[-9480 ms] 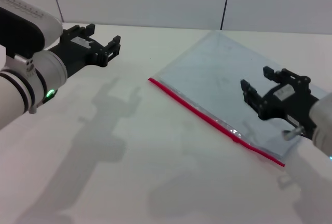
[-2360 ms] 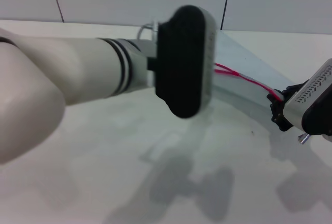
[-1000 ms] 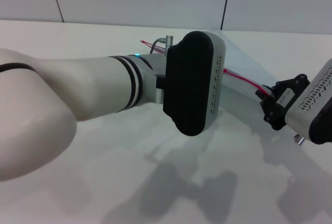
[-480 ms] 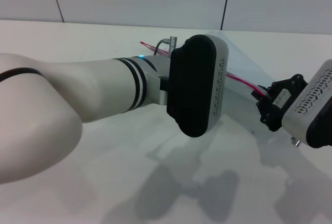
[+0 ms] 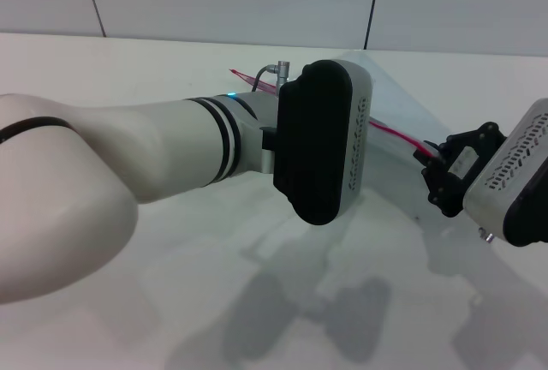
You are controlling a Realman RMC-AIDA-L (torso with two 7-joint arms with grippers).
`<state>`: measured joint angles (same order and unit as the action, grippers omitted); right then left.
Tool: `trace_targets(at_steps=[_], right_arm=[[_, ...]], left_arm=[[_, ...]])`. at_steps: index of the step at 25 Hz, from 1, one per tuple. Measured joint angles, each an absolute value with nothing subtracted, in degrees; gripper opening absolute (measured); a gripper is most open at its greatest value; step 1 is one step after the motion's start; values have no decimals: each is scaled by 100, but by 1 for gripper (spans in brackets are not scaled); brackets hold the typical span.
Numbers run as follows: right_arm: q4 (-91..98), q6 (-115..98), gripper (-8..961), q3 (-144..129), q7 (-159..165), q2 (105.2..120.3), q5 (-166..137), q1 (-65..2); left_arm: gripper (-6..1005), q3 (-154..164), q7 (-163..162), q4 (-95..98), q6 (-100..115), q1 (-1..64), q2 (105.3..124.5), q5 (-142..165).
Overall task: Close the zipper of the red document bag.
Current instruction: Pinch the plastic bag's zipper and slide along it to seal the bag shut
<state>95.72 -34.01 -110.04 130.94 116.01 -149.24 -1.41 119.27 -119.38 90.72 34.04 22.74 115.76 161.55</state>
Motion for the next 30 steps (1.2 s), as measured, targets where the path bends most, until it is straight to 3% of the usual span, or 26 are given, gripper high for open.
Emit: trace_targets(at_steps=[30], right_arm=[[9650,-3401,49,-11091,13077,11601,-14924,-133]], left_arm=[[466,11865,-11848,8651,3186,2481,11551,15645]])
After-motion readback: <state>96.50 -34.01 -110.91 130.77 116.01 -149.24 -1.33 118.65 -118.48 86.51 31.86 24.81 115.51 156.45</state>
